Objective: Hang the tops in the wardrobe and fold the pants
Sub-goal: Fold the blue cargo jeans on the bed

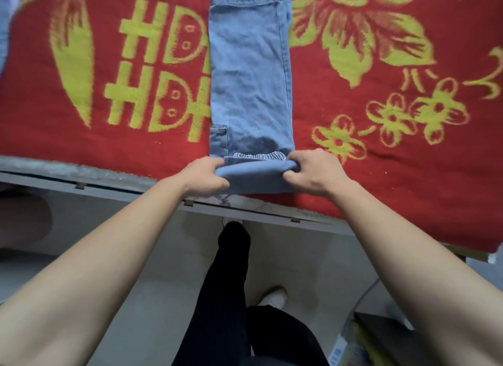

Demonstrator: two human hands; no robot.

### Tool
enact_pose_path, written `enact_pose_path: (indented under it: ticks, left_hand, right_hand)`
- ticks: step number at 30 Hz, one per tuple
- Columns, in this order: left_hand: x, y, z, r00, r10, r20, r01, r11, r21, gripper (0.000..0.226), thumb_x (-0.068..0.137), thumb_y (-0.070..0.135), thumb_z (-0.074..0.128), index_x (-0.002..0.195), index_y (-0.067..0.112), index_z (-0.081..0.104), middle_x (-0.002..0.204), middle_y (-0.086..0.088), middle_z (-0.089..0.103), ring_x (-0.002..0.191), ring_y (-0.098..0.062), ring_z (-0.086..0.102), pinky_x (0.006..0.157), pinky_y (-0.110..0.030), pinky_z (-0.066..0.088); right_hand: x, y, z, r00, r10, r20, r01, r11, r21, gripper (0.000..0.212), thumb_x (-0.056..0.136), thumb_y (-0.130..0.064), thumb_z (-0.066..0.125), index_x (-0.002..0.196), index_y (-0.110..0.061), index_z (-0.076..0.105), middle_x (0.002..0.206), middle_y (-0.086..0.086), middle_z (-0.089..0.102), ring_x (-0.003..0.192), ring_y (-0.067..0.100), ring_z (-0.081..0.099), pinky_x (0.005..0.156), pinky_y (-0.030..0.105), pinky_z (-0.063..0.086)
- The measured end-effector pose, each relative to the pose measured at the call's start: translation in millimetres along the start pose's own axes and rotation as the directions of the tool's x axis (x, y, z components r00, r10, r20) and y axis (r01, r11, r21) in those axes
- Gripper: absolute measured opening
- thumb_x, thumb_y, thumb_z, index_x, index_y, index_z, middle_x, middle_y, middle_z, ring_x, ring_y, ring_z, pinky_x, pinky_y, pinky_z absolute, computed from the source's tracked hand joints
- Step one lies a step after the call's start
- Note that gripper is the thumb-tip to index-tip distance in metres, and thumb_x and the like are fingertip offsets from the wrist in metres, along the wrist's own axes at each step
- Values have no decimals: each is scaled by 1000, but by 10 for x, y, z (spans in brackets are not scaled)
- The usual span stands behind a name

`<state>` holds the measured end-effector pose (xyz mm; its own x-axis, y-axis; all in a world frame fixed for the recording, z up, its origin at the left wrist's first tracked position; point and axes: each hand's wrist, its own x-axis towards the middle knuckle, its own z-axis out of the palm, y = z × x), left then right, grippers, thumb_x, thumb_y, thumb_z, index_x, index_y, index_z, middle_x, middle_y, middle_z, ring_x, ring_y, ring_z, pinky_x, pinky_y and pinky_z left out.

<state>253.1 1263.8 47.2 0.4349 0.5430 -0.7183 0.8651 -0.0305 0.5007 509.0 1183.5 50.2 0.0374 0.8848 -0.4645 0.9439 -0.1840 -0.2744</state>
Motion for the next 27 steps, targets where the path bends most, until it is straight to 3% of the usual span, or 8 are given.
enact_pose_path:
  ticks: [2, 5, 7, 9, 13, 18, 23, 27]
  left_hand:
    - [197, -22, -210, 995, -46, -93, 27, 982, -189, 27, 66, 26, 59, 89, 13, 65, 81, 0, 63, 73, -17, 58, 60, -27, 46]
    - [606, -67, -529, 968, -140, -207, 20, 869, -494, 35, 77, 11, 69, 111, 17, 65, 97, 2, 67, 81, -8, 62, 65, -23, 47]
    - [967, -132, -677, 948, -199, -249, -16, 749, -662, 42, 79, 12, 75, 117, 16, 59, 99, -2, 68, 80, -9, 64, 65, -22, 50]
    - [1368, -203, -755, 906, -282, -316, -42, 682, -730, 37, 83, 21, 76, 114, 16, 56, 105, -5, 67, 91, -15, 67, 77, -28, 55]
    - [2006, -192, -760, 773, -420, -475, 25, 769, -639, 32, 93, 31, 60, 117, 11, 53, 117, -8, 63, 108, -24, 60, 93, -35, 47]
    - [2505, -79, -700, 637, -385, -668, 152, 912, -381, 37, 102, 37, 41, 124, 8, 45, 114, -15, 64, 105, -37, 58, 80, -41, 40]
    - [2894, -141, -533, 543, -396, -740, 368, 905, -215, 49, 103, 44, 32, 132, 5, 41, 116, -19, 64, 102, -42, 61, 69, -45, 37]
    - [3019, -118, -488, 505, -403, -763, 470, 870, -149, 49, 103, 43, 27, 129, 4, 40, 110, -19, 65, 93, -44, 63, 62, -41, 26]
  right_hand:
    - [282, 15, -133, 997, 71, -32, -67, 992, 108, 30, 75, -45, 48, 89, -23, 63, 93, 5, 71, 92, 33, 64, 70, 35, 47]
    - [797, 90, -307, 971, 216, -99, -171, 926, 337, 44, 75, -46, 59, 115, -31, 65, 112, 2, 71, 108, 29, 62, 90, 34, 48]
    - [1175, 150, -386, 939, 315, -140, -219, 859, 463, 54, 74, -47, 64, 125, -28, 61, 122, 0, 67, 116, 23, 59, 97, 29, 42]
    - [1546, 210, -406, 901, 412, -134, -269, 775, 572, 58, 79, -45, 70, 132, -25, 56, 128, -1, 63, 120, 18, 56, 100, 25, 39]
    - [2153, 236, -218, 863, 484, -147, -319, 746, 585, 56, 91, -44, 62, 140, -22, 46, 134, 4, 58, 125, 26, 53, 102, 33, 39]
    - [2568, 208, 100, 795, 543, -269, -406, 807, 430, 49, 103, -42, 42, 149, -27, 33, 131, 10, 47, 106, 38, 58, 83, 43, 42]
    - [2841, 283, 393, 833, 490, -256, -395, 852, 344, 53, 105, -47, 33, 155, -33, 23, 120, 12, 43, 85, 40, 59, 67, 41, 38]
    - [2927, 314, 528, 785, 535, -312, -434, 835, 339, 50, 103, -49, 33, 151, -34, 32, 114, 8, 46, 80, 36, 61, 63, 38, 37]
